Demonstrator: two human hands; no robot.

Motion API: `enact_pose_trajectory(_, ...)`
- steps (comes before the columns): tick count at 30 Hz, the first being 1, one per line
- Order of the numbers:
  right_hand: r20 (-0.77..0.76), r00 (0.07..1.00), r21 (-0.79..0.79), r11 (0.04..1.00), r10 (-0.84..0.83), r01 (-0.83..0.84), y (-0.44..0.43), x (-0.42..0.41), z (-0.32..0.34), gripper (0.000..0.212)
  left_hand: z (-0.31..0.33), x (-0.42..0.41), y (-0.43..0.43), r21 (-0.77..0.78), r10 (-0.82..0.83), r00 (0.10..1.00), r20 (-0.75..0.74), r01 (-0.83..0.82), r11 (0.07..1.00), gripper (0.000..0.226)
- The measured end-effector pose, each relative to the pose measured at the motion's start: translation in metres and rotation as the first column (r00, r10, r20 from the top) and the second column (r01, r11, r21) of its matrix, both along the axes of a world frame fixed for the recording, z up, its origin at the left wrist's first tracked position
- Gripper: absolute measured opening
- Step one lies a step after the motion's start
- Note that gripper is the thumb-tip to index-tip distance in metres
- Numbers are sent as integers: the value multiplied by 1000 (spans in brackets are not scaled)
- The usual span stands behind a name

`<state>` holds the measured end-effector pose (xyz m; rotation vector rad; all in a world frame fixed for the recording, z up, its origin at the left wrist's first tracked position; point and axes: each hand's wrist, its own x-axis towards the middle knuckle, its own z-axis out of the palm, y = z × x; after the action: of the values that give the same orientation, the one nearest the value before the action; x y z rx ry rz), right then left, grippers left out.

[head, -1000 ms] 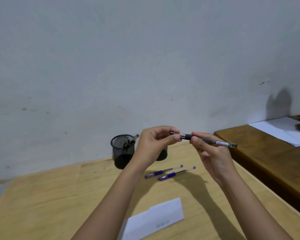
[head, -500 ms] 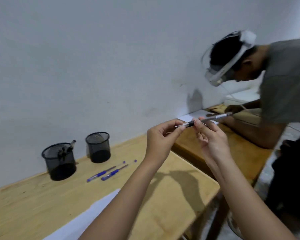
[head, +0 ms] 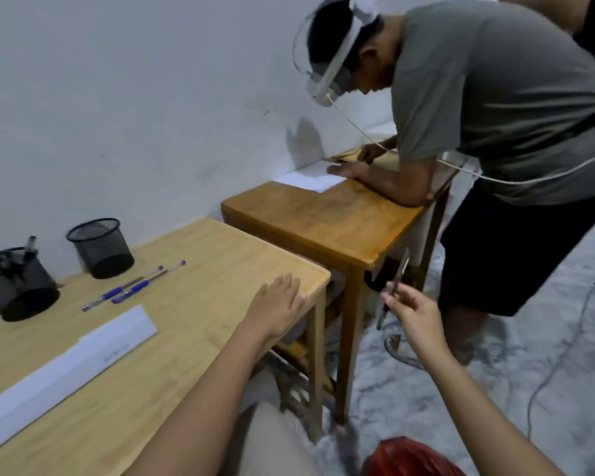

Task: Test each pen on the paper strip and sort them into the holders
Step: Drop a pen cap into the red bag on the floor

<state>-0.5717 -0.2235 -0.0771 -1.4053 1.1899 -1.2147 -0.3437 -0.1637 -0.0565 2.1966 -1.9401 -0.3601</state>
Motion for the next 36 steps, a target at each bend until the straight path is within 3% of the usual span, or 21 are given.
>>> enact_pose_trajectory(5, -253, 966, 152, 983, -59, 100, -1, -48, -107, 25, -6, -6, -47, 112, 89, 994, 63, -95, 989, 56)
enact_pose_trajectory(9, -424, 899, 274, 932, -107, 239, 18, -73, -180, 22, -18, -23, -68, 36, 159, 982, 103, -163, 986, 57)
enact_pose_trajectory(14, -590, 808, 350, 897, -13, 270, 55, -94, -239, 17, -22, -22, -72, -65, 197, 972, 130, -190, 980, 56)
enact_pose_trajectory(18, -621, 782, 457, 836, 56, 303, 76, -109, -279, 9, -27, -23, -75, -106, 197, 969, 146, -183, 977, 58)
enact_pose_trajectory(26, -653, 753, 538, 752, 87, 380, 74, -112, -300, 21, -29, -21, -76, -134, 207, 966, 155, -187, 973, 59)
enact_pose_trajectory(36, -667, 744, 453, 812, 34, 368, 71, -120, -289, 27, -28, -23, -74, -133, 200, 969, 144, -181, 974, 59)
